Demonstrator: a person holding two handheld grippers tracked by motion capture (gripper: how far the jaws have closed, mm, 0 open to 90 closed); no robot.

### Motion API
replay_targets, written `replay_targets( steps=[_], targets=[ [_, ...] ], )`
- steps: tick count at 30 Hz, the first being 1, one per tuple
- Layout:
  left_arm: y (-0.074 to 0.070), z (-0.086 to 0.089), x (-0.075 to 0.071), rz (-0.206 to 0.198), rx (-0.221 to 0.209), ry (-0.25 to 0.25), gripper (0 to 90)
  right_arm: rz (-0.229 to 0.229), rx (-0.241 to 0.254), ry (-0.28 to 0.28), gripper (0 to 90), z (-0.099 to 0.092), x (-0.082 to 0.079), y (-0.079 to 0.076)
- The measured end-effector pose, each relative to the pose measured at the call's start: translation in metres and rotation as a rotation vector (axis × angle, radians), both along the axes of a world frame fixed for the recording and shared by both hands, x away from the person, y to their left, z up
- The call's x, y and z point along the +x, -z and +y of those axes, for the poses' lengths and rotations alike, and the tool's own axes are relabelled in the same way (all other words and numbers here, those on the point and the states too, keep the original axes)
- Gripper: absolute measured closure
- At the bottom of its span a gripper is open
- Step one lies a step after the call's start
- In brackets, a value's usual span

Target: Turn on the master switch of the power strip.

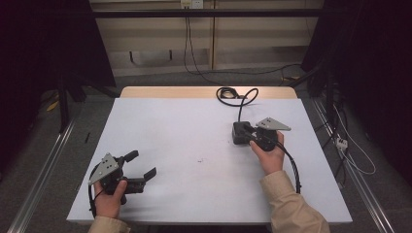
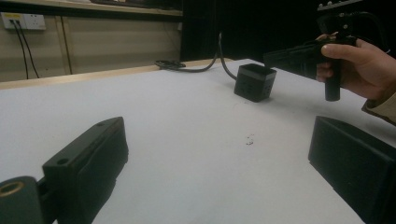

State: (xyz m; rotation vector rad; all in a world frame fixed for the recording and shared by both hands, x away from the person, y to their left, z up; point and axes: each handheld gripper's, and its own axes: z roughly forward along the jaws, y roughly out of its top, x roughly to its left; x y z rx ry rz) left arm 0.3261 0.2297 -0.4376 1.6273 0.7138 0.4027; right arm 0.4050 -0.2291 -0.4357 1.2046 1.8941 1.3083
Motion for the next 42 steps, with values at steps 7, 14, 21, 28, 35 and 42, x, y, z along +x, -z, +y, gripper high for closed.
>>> replay_targets(
  steps=[7, 14, 21, 28, 35, 42],
  targets=[
    [-0.001, 0.002, 0.000, 0.003, -0.012, -0.013, 4.3, 0.027, 0.047, -0.012, 46.3, 0.000, -0.004, -0.002],
    [0.000, 0.003, 0.001, 0.004, -0.010, -0.010, 4.3, 0.031, 0.062, -0.030, 28.7, -0.007, -0.016, -0.003],
    [0.000, 0.002, 0.001, 0.004, -0.010, -0.006, 4.3, 0.029, 0.069, -0.048, 19.3, -0.011, -0.029, -0.004],
    [0.000, 0.002, 0.000, 0.006, -0.010, -0.006, 4.3, 0.017, 0.070, -0.066, 16.6, -0.015, -0.042, -0.004],
    [0.000, 0.001, 0.000, 0.008, -0.006, -0.003, 4.3, 0.008, 0.079, -0.066, 14.7, -0.022, -0.054, -0.003],
    [0.000, 0.001, -0.001, 0.008, -0.009, -0.006, 4.3, 0.002, 0.093, -0.067, 13.5, -0.028, -0.066, -0.003]
  ],
)
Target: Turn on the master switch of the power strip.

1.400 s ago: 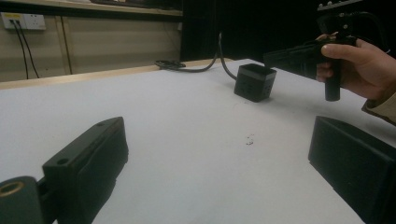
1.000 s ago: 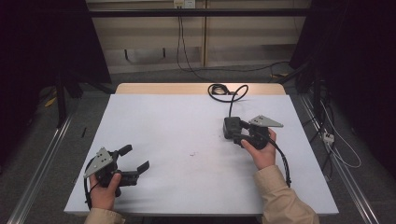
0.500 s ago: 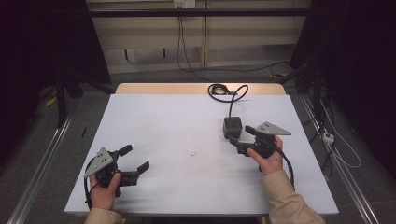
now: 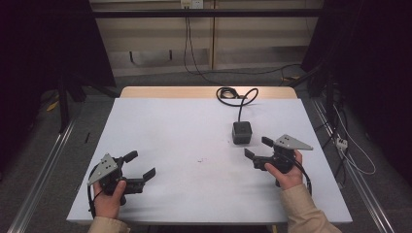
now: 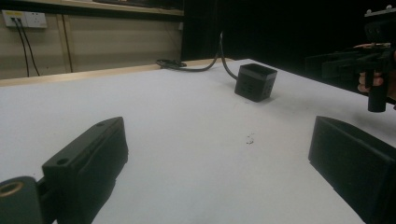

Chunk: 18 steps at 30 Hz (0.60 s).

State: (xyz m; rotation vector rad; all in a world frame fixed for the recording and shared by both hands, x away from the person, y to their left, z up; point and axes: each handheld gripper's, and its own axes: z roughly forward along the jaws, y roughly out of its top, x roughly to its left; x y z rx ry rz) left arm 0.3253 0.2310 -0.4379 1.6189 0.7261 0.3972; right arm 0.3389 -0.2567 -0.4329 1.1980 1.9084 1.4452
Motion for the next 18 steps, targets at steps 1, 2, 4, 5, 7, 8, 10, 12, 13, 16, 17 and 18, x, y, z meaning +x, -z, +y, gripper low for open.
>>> replay_targets(
  steps=[1, 2, 4, 5, 7, 8, 10, 12, 13, 16, 17, 18],
  targets=[
    [0.000, 0.000, 0.000, 0.001, 0.000, 0.000, 4.3, -0.001, 0.002, 0.000, 13.5, -0.001, -0.002, 0.000],
    [0.000, 0.000, 0.000, 0.000, 0.000, 0.001, 4.3, -0.001, 0.000, -0.002, 13.4, -0.001, -0.003, 0.001],
    [0.000, 0.000, 0.000, 0.001, 0.000, 0.001, 4.3, -0.008, -0.001, -0.005, 13.2, -0.002, -0.006, 0.001],
    [0.000, 0.000, 0.000, 0.001, 0.000, 0.001, 4.3, -0.010, -0.004, -0.004, 13.2, -0.002, -0.007, 0.002],
    [0.000, 0.000, 0.000, 0.001, 0.000, 0.000, 4.3, -0.013, -0.007, -0.006, 13.2, -0.004, -0.010, 0.002],
    [0.000, 0.000, 0.000, 0.001, 0.001, 0.001, 4.3, -0.013, -0.005, -0.007, 13.1, -0.004, -0.011, 0.002],
    [0.000, 0.000, 0.000, 0.001, -0.001, 0.001, 4.3, -0.011, -0.005, -0.007, 13.2, -0.006, -0.014, 0.002],
    [0.000, 0.000, -0.001, 0.001, 0.000, 0.000, 4.3, -0.013, -0.003, -0.007, 13.1, -0.008, -0.017, 0.003],
    [0.000, 0.000, -0.001, 0.002, -0.001, -0.001, 4.3, -0.014, -0.005, -0.007, 13.2, -0.009, -0.018, 0.003],
    [0.000, 0.000, -0.001, 0.001, 0.000, -0.003, 4.3, -0.018, -0.008, 0.000, 13.1, -0.012, -0.023, 0.004],
    [0.000, 0.000, -0.001, 0.002, 0.000, -0.003, 4.3, -0.019, -0.010, 0.002, 13.2, -0.014, -0.024, 0.005],
    [0.000, 0.000, -0.001, 0.001, 0.000, -0.003, 4.3, -0.018, -0.010, -0.001, 13.2, -0.014, -0.026, 0.005]
  ],
)
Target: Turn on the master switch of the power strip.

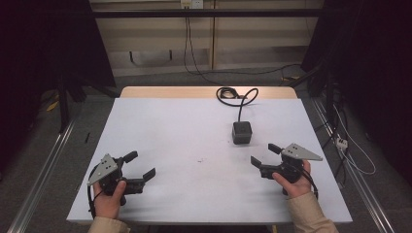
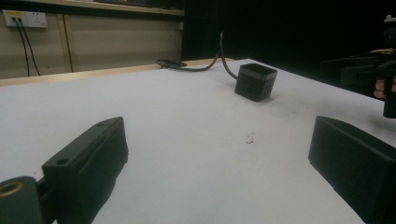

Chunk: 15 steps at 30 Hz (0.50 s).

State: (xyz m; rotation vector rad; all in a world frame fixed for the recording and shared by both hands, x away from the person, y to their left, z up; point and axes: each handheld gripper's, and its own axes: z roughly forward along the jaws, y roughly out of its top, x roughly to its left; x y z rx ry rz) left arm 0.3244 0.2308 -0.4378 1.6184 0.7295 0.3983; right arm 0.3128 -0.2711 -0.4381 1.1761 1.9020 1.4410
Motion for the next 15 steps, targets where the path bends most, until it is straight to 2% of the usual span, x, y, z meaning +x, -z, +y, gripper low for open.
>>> replay_targets(
  steps=[15],
  targets=[
    [0.000, 0.002, 0.000, 0.003, -0.002, -0.003, 4.3, 0.016, -0.011, -0.004, 13.1, -0.006, -0.022, 0.008]
  ],
)
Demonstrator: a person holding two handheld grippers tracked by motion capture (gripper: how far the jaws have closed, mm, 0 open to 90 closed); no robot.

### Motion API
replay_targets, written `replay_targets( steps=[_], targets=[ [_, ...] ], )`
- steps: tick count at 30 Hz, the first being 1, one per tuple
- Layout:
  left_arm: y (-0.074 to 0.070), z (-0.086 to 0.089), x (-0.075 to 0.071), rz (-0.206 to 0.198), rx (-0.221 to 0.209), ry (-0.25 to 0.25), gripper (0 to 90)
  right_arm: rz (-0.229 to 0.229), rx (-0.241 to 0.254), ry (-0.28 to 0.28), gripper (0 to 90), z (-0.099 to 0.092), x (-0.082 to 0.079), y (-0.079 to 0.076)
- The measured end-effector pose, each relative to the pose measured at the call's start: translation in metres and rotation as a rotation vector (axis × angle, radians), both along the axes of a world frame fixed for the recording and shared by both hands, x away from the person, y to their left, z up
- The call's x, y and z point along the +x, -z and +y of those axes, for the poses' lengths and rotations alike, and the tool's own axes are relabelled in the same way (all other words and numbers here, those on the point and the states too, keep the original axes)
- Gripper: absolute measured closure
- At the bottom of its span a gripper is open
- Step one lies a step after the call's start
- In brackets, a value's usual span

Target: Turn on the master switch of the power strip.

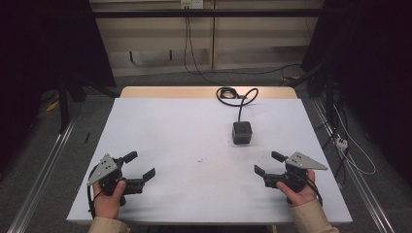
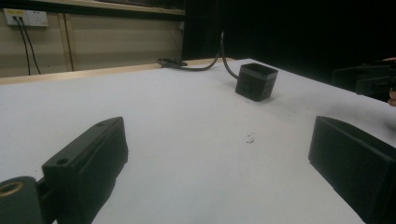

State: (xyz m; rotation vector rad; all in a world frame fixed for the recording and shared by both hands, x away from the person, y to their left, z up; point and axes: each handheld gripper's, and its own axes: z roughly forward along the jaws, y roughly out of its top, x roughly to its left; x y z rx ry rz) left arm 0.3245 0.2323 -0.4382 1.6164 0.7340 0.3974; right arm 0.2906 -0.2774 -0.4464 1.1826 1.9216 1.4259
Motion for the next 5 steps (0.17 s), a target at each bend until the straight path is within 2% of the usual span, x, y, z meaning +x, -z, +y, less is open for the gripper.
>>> replay_targets(
  steps=[5],
  targets=[
    [0.0002, 0.0004, -0.0001, 0.003, 0.001, -0.002, 4.3, 0.010, -0.002, 0.003, 13.1, -0.0031, -0.0076, 0.0035]
  ],
)
